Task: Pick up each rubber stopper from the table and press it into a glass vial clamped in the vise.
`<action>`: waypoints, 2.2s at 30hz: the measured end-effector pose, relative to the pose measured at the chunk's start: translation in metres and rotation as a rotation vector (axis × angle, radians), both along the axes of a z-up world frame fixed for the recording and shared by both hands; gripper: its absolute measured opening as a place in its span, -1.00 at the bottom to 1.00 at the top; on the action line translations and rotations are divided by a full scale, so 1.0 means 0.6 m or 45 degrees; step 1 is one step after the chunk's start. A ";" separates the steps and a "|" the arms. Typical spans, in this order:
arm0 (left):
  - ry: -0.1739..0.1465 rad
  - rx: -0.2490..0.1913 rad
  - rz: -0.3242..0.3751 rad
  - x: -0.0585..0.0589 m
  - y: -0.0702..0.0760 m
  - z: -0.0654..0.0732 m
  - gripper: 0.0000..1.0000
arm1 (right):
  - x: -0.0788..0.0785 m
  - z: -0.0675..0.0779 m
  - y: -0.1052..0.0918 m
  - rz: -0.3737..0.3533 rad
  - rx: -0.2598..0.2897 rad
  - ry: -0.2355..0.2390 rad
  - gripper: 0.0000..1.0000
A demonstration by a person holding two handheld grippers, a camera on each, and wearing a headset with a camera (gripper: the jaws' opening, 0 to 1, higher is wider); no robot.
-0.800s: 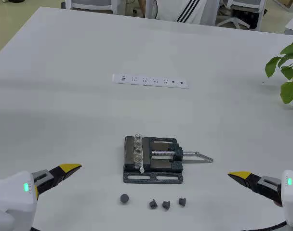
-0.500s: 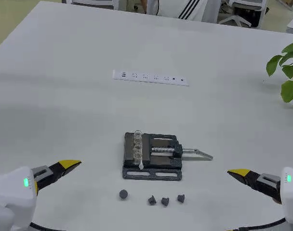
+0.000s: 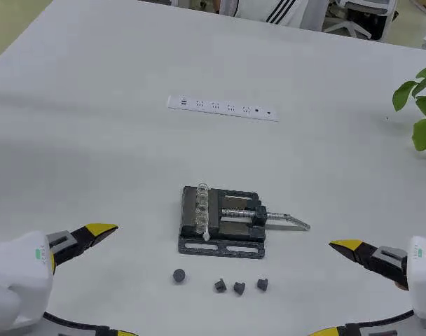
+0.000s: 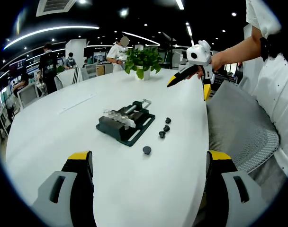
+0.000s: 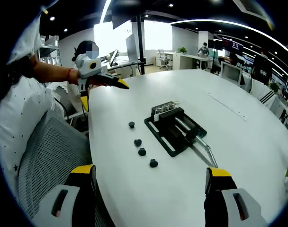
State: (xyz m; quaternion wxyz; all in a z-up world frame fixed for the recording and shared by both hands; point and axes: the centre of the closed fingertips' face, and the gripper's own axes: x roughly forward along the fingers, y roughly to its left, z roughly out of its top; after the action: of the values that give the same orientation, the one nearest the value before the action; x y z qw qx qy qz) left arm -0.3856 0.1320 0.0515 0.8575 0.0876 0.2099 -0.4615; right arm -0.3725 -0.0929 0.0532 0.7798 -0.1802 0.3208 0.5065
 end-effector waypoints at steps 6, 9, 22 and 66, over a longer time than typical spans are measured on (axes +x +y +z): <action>-0.012 -0.005 0.007 0.002 0.002 0.001 0.98 | 0.005 0.012 0.017 0.052 -0.021 0.001 0.86; -0.012 -0.011 0.011 0.001 0.002 0.001 0.98 | 0.006 0.019 0.028 0.094 -0.036 -0.006 0.83; -0.037 -0.018 0.013 0.002 0.003 0.006 0.98 | 0.009 0.031 0.103 0.302 -0.126 0.022 0.61; -0.062 -0.067 0.044 0.034 0.014 -0.018 0.97 | 0.018 -0.107 0.292 0.759 -0.537 0.051 -0.61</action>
State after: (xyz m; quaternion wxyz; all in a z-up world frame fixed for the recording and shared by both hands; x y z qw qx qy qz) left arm -0.3653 0.1405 0.0405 0.8723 0.0725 0.1782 -0.4496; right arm -0.3619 0.0824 -0.0109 0.5372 -0.4124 0.3668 0.6378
